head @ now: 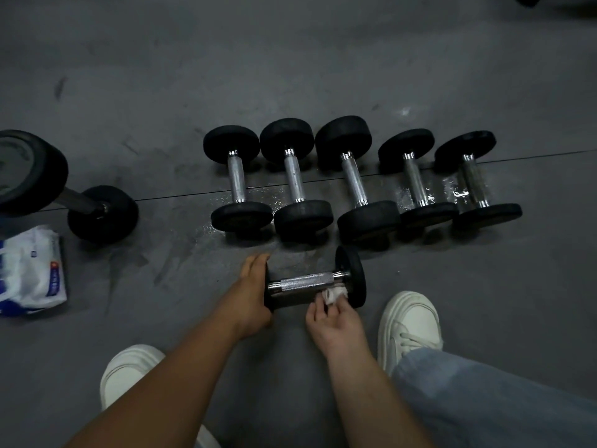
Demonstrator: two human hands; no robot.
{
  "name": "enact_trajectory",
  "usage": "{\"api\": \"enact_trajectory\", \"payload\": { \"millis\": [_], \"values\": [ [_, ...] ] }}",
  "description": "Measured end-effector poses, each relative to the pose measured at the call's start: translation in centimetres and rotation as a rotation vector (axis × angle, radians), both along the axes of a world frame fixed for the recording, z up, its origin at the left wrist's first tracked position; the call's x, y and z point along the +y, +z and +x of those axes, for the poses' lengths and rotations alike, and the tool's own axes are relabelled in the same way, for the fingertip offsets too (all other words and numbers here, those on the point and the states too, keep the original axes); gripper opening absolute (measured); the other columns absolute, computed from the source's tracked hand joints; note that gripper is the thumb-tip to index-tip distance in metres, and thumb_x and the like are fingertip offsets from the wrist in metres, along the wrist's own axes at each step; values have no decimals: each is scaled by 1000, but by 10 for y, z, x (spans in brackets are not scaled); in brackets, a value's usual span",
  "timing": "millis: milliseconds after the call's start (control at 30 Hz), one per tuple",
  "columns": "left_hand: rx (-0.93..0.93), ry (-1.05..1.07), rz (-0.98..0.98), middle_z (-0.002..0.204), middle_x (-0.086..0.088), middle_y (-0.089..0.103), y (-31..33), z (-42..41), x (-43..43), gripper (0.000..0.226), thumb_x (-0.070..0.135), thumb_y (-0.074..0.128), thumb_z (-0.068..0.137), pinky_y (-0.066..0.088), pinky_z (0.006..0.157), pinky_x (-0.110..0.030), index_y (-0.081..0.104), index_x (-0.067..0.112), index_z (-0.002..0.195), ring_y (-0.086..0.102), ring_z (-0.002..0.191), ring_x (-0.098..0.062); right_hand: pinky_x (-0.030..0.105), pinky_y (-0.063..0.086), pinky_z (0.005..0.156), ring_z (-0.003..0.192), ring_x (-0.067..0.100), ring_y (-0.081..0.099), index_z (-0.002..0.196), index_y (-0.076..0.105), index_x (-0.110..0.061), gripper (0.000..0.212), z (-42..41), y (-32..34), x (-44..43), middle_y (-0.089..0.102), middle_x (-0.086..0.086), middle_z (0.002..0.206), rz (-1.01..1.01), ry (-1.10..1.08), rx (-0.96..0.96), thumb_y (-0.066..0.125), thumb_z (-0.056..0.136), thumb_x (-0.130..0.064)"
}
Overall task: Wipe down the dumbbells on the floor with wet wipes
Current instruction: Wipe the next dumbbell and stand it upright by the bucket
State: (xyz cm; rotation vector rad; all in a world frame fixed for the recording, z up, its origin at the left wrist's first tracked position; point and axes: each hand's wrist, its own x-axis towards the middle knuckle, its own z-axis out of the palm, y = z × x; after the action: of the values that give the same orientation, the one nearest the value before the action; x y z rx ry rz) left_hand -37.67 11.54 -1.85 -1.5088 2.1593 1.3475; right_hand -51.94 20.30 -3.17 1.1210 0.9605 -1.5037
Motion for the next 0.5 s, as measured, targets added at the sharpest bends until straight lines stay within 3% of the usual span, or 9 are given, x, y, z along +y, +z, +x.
{"api": "enact_trajectory", "payload": {
  "millis": [100, 233, 333, 367, 433, 500],
  "values": [
    [1, -8, -14, 159, 7, 4, -2, 1, 3, 118, 1, 79, 63, 38, 108, -26, 9, 21, 155, 37, 138, -22, 30, 34, 98, 97, 14, 54, 87, 56, -20, 22, -2, 1, -14, 54, -4, 114, 56, 3, 24, 40, 101, -20],
    [6, -5, -25, 159, 6, 3, -5, 2, 3, 116, 1, 78, 63, 38, 108, -27, 10, 22, 155, 37, 138, -23, 32, 31, 104, 138, 17, 37, 129, 52, -15, 32, 8, 13, -12, 47, 1, 140, 39, 71, 41, 32, 103, -15],
    [2, -2, -10, 160, 10, 0, -6, 3, 5, 116, 1, 77, 63, 40, 109, -30, 9, 23, 155, 38, 137, -23, 31, 33, 104, 128, 17, 46, 93, 55, -14, 28, 3, 4, -17, 56, 5, 103, 104, 159, 97, 32, 97, 0],
    [3, 1, -11, 159, 10, 1, -6, 3, 5, 116, 1, 77, 63, 41, 108, -31, 9, 24, 155, 39, 137, -23, 32, 33, 105, 118, 17, 51, 87, 53, -15, 28, 2, 2, -21, 56, 5, 102, 113, 180, 105, 33, 96, 1],
    [6, 9, -23, 159, 10, 2, -7, 3, 4, 116, 2, 77, 63, 42, 108, -33, 10, 24, 154, 41, 136, -24, 31, 35, 102, 105, 13, 54, 90, 56, -18, 24, 6, 1, -24, 59, 1, 108, 130, 227, 171, 39, 97, -2],
    [4, 8, -12, 159, 9, 3, -8, 2, 3, 115, 1, 77, 63, 42, 108, -35, 11, 24, 154, 40, 136, -24, 29, 37, 97, 104, 11, 53, 92, 56, -20, 23, 12, -7, -20, 61, -4, 100, 154, 336, 257, 42, 96, -2]
  ]
}}
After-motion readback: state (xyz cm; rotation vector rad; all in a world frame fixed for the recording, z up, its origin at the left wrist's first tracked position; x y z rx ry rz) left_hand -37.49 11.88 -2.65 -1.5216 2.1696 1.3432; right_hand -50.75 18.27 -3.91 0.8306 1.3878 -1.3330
